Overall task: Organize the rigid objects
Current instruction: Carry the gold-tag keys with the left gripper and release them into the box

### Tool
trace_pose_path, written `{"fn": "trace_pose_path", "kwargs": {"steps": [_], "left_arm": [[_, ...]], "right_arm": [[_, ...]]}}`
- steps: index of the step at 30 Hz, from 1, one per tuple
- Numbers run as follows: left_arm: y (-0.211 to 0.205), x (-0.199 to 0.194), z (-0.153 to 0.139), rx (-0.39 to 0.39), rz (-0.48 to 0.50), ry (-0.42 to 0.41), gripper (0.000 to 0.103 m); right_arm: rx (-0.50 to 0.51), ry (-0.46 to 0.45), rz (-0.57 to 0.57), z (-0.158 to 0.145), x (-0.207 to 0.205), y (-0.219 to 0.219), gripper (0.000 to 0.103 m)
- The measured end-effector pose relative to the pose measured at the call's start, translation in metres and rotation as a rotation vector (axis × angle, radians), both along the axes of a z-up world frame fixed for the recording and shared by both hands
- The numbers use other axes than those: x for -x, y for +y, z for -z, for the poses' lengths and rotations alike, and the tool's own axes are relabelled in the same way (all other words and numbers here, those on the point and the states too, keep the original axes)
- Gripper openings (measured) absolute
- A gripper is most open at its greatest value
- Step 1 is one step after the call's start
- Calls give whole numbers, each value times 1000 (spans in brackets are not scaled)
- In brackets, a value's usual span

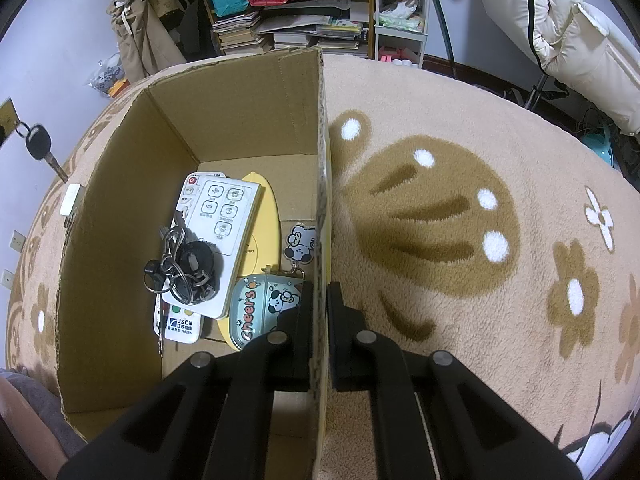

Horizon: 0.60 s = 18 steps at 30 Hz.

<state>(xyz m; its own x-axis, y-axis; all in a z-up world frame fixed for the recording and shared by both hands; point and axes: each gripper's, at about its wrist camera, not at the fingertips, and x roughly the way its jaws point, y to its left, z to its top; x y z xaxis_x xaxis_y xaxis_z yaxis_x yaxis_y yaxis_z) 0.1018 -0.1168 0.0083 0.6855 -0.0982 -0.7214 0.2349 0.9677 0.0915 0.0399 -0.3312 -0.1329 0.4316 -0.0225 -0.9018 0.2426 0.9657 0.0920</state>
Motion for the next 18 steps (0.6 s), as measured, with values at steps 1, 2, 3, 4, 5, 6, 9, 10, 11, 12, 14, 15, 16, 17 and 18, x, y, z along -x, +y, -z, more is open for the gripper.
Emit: {"fn": "trace_pose_path", "kwargs": {"steps": [1,2,3,4,5,6,9,10,11,12,14,15,16,17,18], "left_arm": [[-4,3,-3,9,20,-6,3],[-8,6,-6,22,38,-9,3],[-12,8,-7,31,53,-11,3],[-17,12,-8,38,73,-16,3],[-21,14,-10,42,87,-24,3],[-26,17,-11,50,97,-29,3],[-34,26,-19,101,142,-43,3],[-37,28,-21,108,156,-44,3],[-42,31,-23,116,176,-51,3],[-45,33,-24,114,185,-53,3],[-53,36,-22,120,207,-45,3],[-57,36,-19,124,222,-31,3],[-61,36,-15,121,230,-19,3],[-64,36,-11,112,232,-11,3],[-68,35,-5,108,237,-1,3]], "right_arm": [[0,0,0,0,0,0,7],[0,0,0,0,0,0,7],[1,0,-1,0,0,0,7],[0,0,0,0,0,0,7],[0,0,0,0,0,0,7],[0,0,0,0,0,0,7],[0,0,0,0,0,0,7],[1,1,-1,0,0,0,7],[1,1,0,0,0,0,7],[0,0,0,0,0,0,7],[0,1,0,0,0,0,7],[0,0,0,0,0,0,7],[0,0,0,0,0,0,7],[0,0,0,0,0,0,7],[-1,0,0,0,0,0,7]]}}
